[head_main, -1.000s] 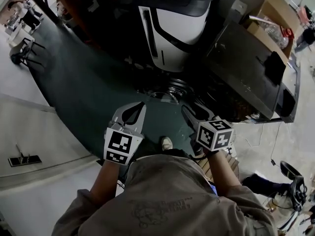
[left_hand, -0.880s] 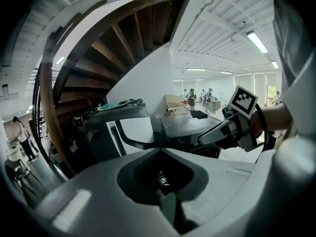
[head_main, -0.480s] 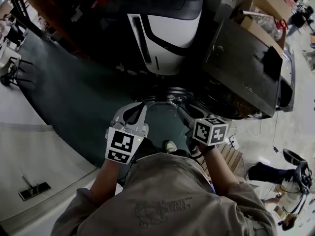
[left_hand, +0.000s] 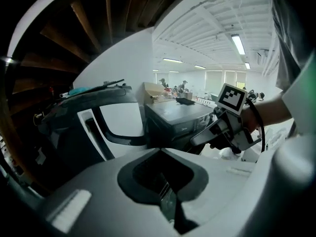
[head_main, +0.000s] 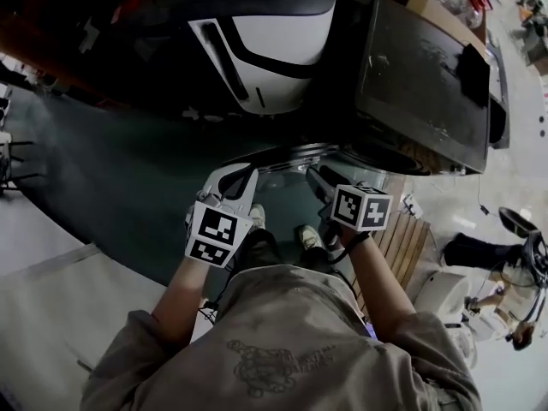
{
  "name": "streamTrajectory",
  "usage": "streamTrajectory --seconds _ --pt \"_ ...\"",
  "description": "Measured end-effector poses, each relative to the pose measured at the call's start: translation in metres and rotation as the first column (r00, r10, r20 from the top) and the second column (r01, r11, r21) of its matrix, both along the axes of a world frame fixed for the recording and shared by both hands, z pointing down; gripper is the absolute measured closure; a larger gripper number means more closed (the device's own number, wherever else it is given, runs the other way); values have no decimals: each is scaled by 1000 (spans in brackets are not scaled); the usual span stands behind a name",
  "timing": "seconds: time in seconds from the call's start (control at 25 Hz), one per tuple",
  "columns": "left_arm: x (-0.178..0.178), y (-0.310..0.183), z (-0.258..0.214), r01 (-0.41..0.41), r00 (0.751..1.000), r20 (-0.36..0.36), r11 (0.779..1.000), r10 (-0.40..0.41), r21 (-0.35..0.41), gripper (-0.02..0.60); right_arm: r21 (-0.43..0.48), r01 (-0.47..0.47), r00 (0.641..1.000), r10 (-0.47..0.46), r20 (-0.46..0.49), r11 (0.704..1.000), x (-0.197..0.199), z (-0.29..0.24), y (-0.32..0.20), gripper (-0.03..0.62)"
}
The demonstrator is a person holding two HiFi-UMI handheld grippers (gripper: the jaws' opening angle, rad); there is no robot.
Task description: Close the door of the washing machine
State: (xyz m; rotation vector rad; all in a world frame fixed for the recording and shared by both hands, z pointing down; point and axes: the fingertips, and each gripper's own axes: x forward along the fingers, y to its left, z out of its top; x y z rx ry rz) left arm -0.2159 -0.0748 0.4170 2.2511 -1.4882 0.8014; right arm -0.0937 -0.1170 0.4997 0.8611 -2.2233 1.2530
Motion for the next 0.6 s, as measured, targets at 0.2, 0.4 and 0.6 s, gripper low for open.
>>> streamTrajectory --seconds 0.2,0.4,0.6 --pt "-13 -23 29 -74 997 7 996 74 -52 581 -82 -140 990 142 17 987 -6 25 -15 404" --pt "-29 -42 46 -101 995 14 993 102 -69 581 -176 -271 961 277 12 946 -9 57 -25 396" --pt "-36 -49 68 -124 992 10 988 126 -94 581 -256 -335 939 345 -5 907 -18 83 -27 372"
